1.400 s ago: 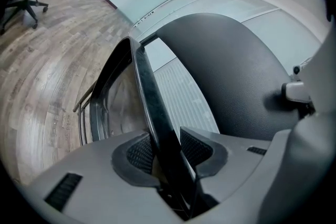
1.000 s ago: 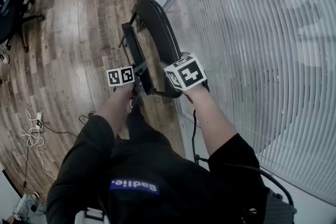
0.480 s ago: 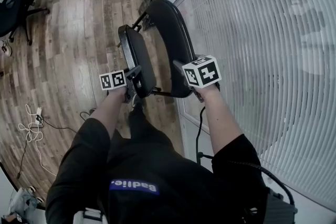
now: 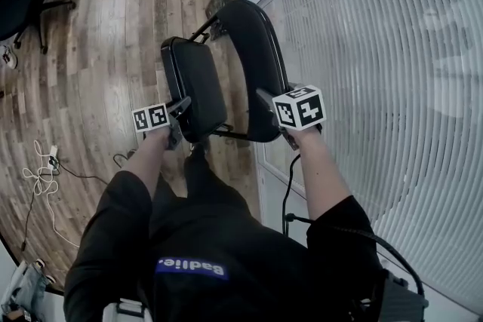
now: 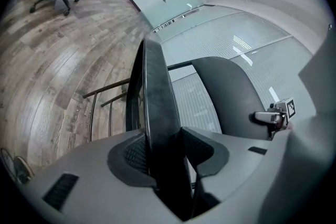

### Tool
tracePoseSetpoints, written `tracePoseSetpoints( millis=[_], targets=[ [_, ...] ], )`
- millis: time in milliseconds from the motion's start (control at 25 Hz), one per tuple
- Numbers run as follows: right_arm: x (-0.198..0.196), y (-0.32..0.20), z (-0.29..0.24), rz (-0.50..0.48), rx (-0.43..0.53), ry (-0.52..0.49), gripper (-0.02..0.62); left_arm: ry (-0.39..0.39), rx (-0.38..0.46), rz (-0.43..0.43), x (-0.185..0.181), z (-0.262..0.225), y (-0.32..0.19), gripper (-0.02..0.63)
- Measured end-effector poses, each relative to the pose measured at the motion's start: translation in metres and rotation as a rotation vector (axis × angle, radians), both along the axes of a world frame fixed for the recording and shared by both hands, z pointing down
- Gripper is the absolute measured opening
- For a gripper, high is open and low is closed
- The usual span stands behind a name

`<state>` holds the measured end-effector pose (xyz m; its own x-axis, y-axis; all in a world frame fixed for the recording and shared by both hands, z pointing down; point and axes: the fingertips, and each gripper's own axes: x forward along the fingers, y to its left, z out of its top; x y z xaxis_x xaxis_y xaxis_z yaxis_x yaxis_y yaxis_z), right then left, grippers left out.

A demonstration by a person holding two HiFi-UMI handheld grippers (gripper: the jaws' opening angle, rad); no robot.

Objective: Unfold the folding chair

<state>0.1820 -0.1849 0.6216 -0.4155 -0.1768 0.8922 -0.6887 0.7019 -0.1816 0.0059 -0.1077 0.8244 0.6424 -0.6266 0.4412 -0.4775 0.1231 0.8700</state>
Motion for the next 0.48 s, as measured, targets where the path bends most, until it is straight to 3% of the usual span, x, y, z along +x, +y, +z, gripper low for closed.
tracePoseSetpoints(
  millis=[160, 480],
  targets=[
    [-0.011, 0.002, -0.005, 0.0, -0.011, -0.01, 0.123, -0.002, -0.025, -0.014, -0.027, 0.004, 0.012, 0.155],
    [-0.003, -0.002, 0.013, 0.009, -0.028, -0.042, 0.121, 0.006, -0.025, -0.019, -0.044, 0.029, 0.021, 0.16]
  ],
)
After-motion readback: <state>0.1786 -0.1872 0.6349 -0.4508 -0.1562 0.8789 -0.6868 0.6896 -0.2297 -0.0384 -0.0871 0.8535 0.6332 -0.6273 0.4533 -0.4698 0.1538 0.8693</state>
